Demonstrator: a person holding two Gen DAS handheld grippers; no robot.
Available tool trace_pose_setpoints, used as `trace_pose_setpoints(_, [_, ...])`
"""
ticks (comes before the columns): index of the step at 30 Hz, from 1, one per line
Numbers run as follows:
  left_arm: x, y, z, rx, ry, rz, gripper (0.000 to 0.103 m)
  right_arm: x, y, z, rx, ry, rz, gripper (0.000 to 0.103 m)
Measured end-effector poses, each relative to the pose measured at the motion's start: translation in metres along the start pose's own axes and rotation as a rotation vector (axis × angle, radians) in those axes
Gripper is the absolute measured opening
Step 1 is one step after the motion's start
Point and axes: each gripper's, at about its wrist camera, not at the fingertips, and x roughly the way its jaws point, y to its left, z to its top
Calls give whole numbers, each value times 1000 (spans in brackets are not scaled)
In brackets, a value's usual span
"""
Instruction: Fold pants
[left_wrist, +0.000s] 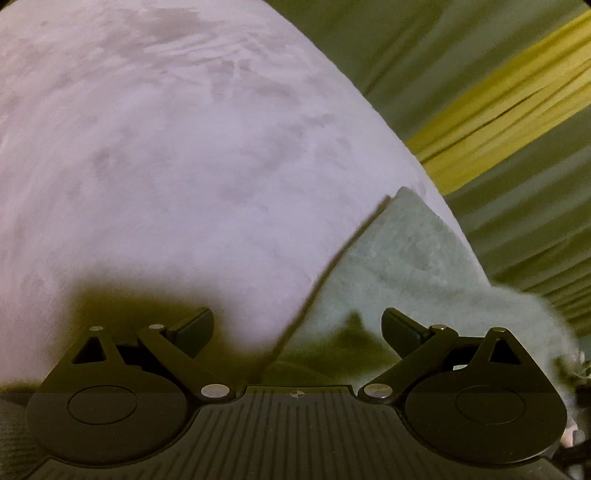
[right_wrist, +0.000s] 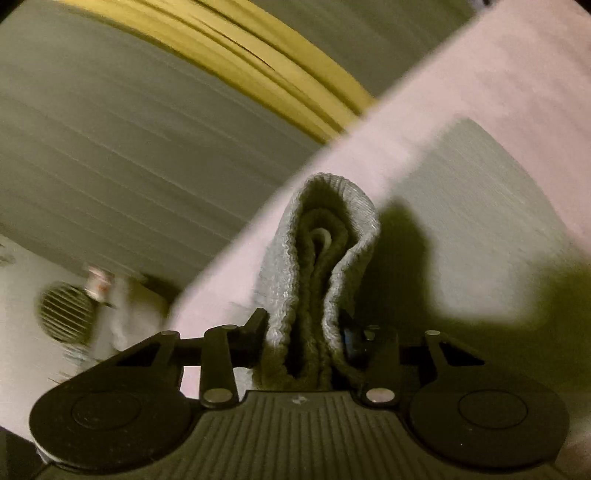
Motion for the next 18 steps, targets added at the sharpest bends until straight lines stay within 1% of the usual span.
trace_pose_setpoints(2, [-1,0,-1,0,-4,4,100,-14,20,6,18,-32,107,38])
trace_pose_setpoints(4, [-1,0,-1,0,0,7,100,-28,36,12,6,-52,180,38])
trace_pose_setpoints(6, [-2,0,0,-2,1,7,100,-41,44,16,-2,-73,221,38])
trace_pose_setpoints(8, [-2,0,1,-3,-1,7,100,-54,38,22,19,-97,243,38])
trace_pose_setpoints(10, [-2,-1,1,1,3,10,100,-64,24,27,36,-123,221,38])
trace_pose_setpoints(12, [0,-3,0,18,5,16,100,-70,5,30,42,-134,155,38])
trace_pose_setpoints(15, [0,-6,-1,46,7,19,100,-64,-17,26,39,-131,42,38])
trace_pose_setpoints(18, [0,-9,-4,73,-1,23,100,-53,-38,21,75,-114,-28,38])
